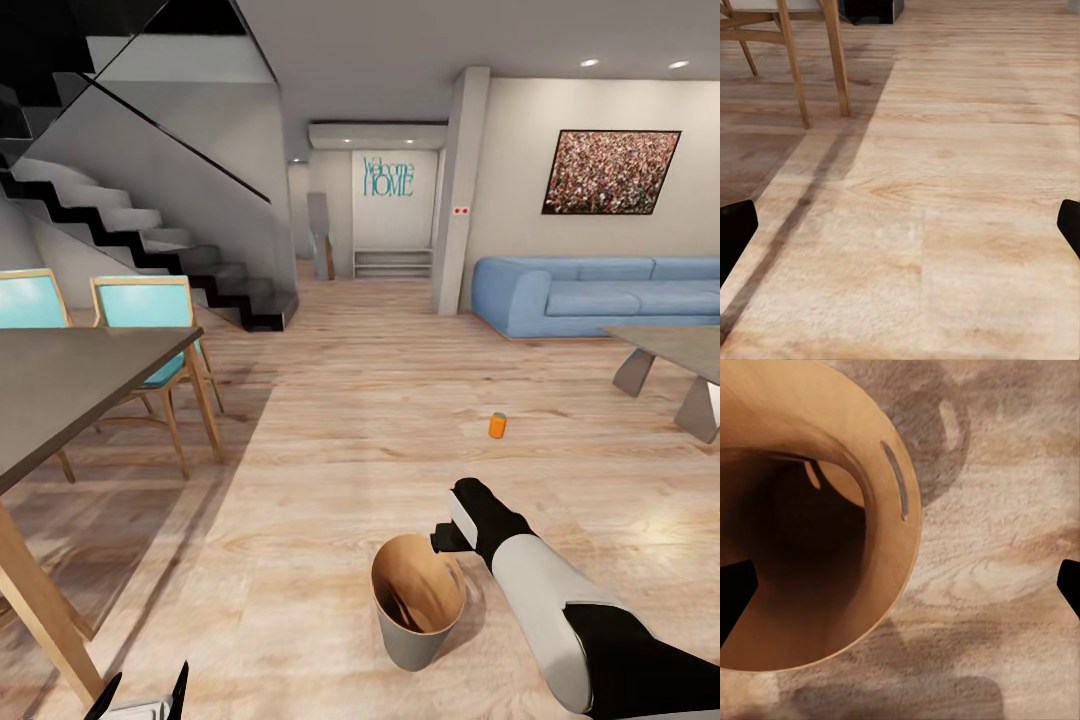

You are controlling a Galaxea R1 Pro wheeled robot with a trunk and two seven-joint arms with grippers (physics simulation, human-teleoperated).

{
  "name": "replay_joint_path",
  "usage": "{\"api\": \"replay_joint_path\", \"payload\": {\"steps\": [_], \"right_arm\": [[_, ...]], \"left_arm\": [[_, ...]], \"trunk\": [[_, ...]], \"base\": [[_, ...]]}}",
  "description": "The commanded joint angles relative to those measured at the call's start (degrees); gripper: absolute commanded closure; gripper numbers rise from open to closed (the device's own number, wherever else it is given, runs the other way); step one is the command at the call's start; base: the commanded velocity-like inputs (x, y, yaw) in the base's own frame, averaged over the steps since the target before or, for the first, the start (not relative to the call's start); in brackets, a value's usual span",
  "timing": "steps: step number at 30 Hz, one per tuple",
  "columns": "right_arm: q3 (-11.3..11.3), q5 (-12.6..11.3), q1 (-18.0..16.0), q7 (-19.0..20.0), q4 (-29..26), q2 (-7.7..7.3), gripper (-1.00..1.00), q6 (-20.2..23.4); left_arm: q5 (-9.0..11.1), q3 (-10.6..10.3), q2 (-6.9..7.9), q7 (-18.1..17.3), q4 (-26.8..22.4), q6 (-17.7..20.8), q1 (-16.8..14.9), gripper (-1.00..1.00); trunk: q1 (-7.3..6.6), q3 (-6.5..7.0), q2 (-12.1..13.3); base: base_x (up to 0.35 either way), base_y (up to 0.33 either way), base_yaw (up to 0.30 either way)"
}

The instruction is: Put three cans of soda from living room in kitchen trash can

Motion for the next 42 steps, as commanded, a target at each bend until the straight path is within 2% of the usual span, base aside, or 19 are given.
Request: {"api": "replay_joint_path", "payload": {"steps": [1, 39, 42], "right_arm": [[0.0, 0.0, 0.0, 0.0, 0.0, 0.0, -1.0, 0.0], [-0.1, 0.0, 0.0, 0.1, 0.1, 0.0, -1.0, 0.0], [-0.1, 0.0, 0.1, 0.1, 0.1, 0.0, -1.0, 0.0]], "left_arm": [[0.0, 0.0, 0.01, 0.0, 0.0, 0.0, 0.0, -1.0], [0.1, 0.0, -0.02, 0.0, 0.0, 0.0, 0.0, -1.0], [0.1, 0.0, -0.03, 0.0, 0.0, 0.1, 0.0, -1.0]], "trunk": [[0.0, 0.0, 0.0], [0.0, 0.0, 0.0], [0.08, -0.66, 0.0]], "base": [[0.0, 0.0, 0.0], [0.021, 0.004, 0.0], [0.0, 0.0, 0.0]]}}
